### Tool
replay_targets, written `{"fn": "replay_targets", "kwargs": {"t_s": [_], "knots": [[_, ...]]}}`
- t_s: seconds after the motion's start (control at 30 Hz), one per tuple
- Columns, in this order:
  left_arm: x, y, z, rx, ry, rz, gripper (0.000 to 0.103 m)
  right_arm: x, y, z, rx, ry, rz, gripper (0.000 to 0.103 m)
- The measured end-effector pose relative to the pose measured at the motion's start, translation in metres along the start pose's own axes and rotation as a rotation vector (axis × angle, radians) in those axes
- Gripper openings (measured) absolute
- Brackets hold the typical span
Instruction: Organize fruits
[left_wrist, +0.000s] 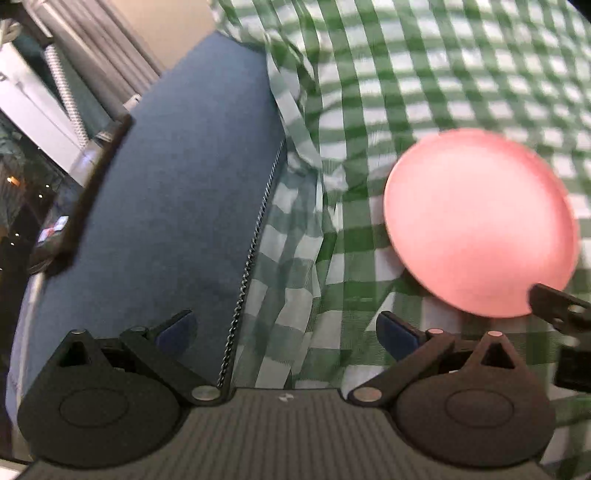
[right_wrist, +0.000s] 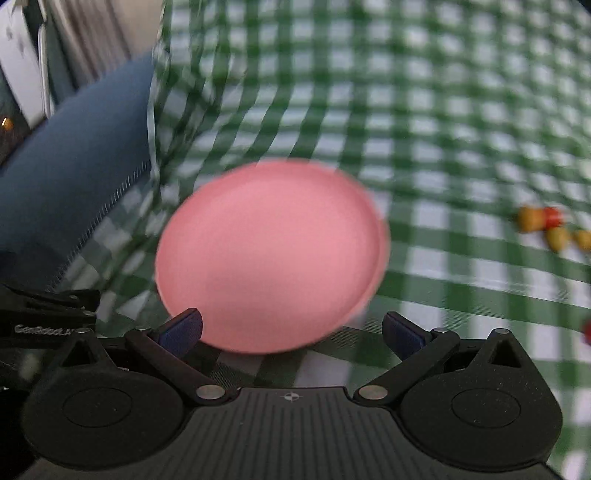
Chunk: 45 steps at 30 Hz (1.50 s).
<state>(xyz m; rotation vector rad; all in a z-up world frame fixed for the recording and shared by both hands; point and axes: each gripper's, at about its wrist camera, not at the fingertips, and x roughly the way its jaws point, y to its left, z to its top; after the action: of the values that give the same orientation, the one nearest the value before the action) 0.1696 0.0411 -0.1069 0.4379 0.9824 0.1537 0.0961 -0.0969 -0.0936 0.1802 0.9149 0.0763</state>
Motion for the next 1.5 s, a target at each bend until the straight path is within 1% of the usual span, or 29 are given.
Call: {"fn": "replay_targets", "kwargs": {"t_s": [0.03,0.07,0.1,0.2,0.3,0.33,0.37,0.4,0.43,0.47,0.5,0.53,0.57,0.6,0.67,0.77,0.87,1.13,1.17,1.23,1.43,1.5], "knots": [[-0.012,0.002,-0.001,-0.007,-0.015,-0.006,0.103,-0.022,0.003,-0.004,0.001,-0.027,-0.009,0.102],[-0.023,0.002,-0.003,-0.011,-0.026,-0.013,0.103,-0.040,-0.007,0.000,-0.003,-0.052,-0.009,0.103],[-0.036,0.002,-0.006,-0.023,-0.038,-0.026,0.103,-0.059,-0.007,-0.001,-0.012,-0.087,-0.016,0.103],[-0.074,0.006,-0.019,-0.060,-0.048,-0.084,0.103,-0.131,0.006,-0.025,-0.037,-0.202,-0.042,0.103],[-0.105,0.009,-0.033,-0.079,-0.051,-0.131,0.103,-0.189,0.018,-0.051,-0.046,-0.287,-0.062,0.103],[-0.112,0.008,-0.038,-0.083,-0.050,-0.142,0.103,-0.198,0.014,-0.053,-0.052,-0.301,-0.062,0.103],[-0.121,0.007,-0.042,-0.085,-0.046,-0.150,0.103,-0.198,0.009,-0.039,-0.062,-0.307,-0.056,0.103],[-0.127,0.008,-0.045,-0.086,-0.048,-0.157,0.103,-0.205,0.006,-0.043,-0.068,-0.319,-0.051,0.103],[-0.134,0.008,-0.049,-0.087,-0.059,-0.164,0.103,-0.202,-0.008,-0.036,-0.065,-0.331,-0.050,0.103],[-0.143,0.009,-0.053,-0.088,-0.075,-0.163,0.103,-0.229,-0.027,-0.055,-0.060,-0.349,-0.047,0.103],[-0.153,0.010,-0.057,-0.088,-0.093,-0.154,0.103,-0.240,-0.020,-0.063,-0.058,-0.363,-0.050,0.103],[-0.163,0.012,-0.061,-0.089,-0.109,-0.149,0.103,-0.238,-0.023,-0.060,-0.052,-0.380,-0.055,0.103],[-0.171,0.013,-0.064,-0.089,-0.123,-0.147,0.103,-0.246,-0.013,-0.061,-0.045,-0.405,-0.059,0.103],[-0.178,0.015,-0.067,-0.091,-0.133,-0.146,0.103,-0.239,-0.013,-0.051,-0.038,-0.425,-0.059,0.103],[-0.191,0.019,-0.072,-0.100,-0.151,-0.153,0.103,-0.252,-0.002,-0.061,-0.049,-0.455,-0.055,0.103],[-0.205,0.025,-0.080,-0.117,-0.167,-0.172,0.103,-0.257,0.016,-0.063,-0.093,-0.451,-0.061,0.103],[-0.212,0.027,-0.085,-0.127,-0.169,-0.180,0.103,-0.268,0.018,-0.071,-0.108,-0.452,-0.078,0.103],[-0.212,0.033,-0.088,-0.120,-0.174,-0.201,0.103,-0.259,0.025,-0.071,-0.071,-0.420,-0.113,0.103],[-0.210,0.033,-0.087,-0.123,-0.171,-0.197,0.103,-0.250,0.018,-0.068,-0.083,-0.425,-0.102,0.103],[-0.205,0.033,-0.085,-0.131,-0.166,-0.191,0.103,-0.244,0.023,-0.067,-0.086,-0.427,-0.101,0.103],[-0.190,0.036,-0.078,-0.155,-0.144,-0.208,0.103,-0.241,0.028,-0.062,-0.121,-0.393,-0.094,0.103],[-0.186,0.034,-0.077,-0.156,-0.137,-0.211,0.103,-0.242,0.024,-0.059,-0.127,-0.380,-0.094,0.103]]}}
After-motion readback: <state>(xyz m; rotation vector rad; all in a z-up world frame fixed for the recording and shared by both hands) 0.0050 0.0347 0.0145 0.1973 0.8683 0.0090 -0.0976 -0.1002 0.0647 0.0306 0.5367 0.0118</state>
